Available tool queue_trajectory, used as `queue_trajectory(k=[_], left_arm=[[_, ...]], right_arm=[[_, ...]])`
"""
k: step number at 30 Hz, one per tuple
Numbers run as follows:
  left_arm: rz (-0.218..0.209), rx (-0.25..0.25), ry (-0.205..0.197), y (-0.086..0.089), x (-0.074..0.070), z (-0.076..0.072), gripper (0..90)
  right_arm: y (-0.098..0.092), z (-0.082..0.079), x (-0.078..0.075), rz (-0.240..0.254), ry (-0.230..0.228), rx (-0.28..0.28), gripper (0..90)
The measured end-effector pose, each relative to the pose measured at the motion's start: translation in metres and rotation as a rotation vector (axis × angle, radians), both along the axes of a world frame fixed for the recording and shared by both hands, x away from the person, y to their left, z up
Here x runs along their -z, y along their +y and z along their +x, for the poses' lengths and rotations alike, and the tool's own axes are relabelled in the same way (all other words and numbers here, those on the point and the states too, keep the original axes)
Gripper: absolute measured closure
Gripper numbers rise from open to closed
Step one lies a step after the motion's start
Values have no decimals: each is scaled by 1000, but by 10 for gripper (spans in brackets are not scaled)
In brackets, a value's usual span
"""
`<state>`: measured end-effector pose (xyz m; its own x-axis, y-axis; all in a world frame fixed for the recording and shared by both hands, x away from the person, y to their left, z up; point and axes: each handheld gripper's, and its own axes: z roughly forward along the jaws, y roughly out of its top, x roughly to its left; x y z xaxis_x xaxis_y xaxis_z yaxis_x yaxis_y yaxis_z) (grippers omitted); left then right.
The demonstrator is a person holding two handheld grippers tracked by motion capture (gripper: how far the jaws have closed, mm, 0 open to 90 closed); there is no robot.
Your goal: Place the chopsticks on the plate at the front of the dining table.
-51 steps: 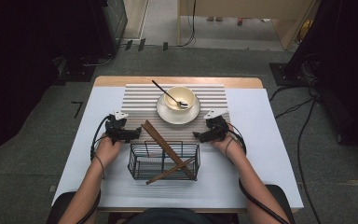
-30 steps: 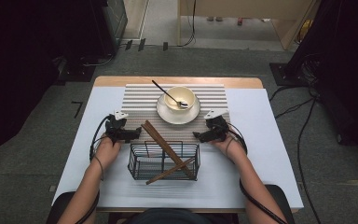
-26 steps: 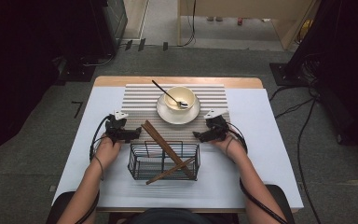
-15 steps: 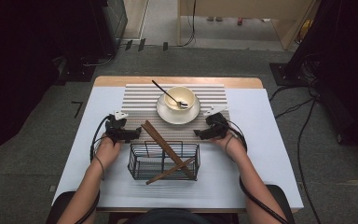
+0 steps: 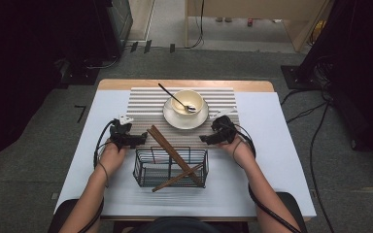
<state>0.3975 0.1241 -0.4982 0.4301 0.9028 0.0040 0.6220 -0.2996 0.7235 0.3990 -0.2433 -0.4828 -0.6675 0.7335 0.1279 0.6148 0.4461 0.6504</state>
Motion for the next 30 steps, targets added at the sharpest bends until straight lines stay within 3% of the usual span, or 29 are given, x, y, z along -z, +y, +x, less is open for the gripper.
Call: queue_trajectory(k=[30], left_arm=[[0,0,0,0,0,0,90]], right_arm=[[1,-19,-38,78,-30,-46,378]])
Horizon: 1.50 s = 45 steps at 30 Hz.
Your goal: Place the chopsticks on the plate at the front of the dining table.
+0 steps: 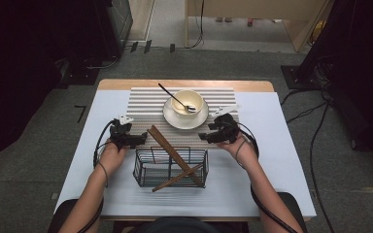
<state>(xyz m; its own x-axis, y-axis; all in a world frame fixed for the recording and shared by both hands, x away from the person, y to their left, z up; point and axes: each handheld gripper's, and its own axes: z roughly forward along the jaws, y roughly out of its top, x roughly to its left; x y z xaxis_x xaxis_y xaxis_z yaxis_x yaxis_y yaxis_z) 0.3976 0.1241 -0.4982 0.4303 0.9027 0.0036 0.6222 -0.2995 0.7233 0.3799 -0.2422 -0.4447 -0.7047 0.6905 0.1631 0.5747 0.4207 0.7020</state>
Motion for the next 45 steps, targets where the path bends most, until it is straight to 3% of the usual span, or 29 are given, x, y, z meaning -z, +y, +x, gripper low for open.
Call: queue_trajectory(k=[17,24,35,45], left_arm=[[-1,0,-1,0,0,0,90],[-1,0,-1,0,0,0,90],[-2,-1,-1,0,0,0,90],[-1,0,0,0,0,0,90]], right_arm=[[0,-7,-16,26,1,-13,383],[5,-12,-25,14,0,-29,376],[15,-21,-41,16,-21,-57,300],[21,-29,-55,33,-43,-82,306]])
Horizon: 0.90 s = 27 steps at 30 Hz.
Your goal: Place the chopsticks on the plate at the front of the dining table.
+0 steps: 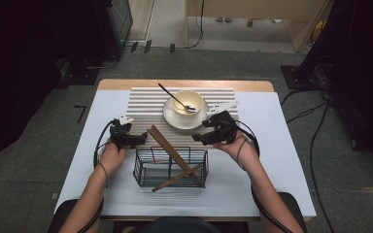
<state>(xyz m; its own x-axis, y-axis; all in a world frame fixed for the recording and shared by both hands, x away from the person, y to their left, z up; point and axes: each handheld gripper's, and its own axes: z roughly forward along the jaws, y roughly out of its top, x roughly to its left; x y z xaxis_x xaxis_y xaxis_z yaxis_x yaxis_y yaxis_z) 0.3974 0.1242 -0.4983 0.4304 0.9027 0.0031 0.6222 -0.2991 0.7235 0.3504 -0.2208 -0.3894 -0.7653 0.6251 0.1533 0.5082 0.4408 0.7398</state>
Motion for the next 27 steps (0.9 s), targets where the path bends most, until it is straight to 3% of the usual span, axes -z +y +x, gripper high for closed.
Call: queue_trajectory(k=[15,27], left_arm=[[1,0,0,0,0,0,90],[-1,-1,-2,0,0,0,90]], right_arm=[[9,-10,-14,17,-49,-33,329],[17,-19,-24,26,-53,-68,329]])
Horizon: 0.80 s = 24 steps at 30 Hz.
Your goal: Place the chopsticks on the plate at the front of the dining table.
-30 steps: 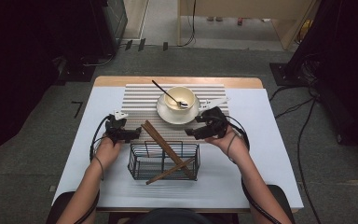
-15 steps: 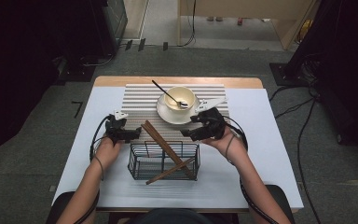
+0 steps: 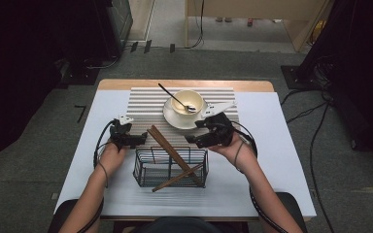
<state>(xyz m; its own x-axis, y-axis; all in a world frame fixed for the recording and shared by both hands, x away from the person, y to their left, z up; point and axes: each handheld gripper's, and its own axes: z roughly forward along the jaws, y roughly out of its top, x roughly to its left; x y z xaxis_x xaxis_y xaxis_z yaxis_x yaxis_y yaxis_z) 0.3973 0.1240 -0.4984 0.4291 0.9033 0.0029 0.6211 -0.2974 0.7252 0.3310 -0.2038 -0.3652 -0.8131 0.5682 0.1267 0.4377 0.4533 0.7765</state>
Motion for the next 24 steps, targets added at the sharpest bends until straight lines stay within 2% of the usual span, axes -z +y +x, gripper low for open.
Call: queue_trajectory(k=[13,24], left_arm=[[0,0,0,0,0,0,90],[0,0,-1,0,0,0,90]], right_arm=[[9,-9,-6,9,-17,-40,341],[19,-19,-9,16,-13,-93,363]])
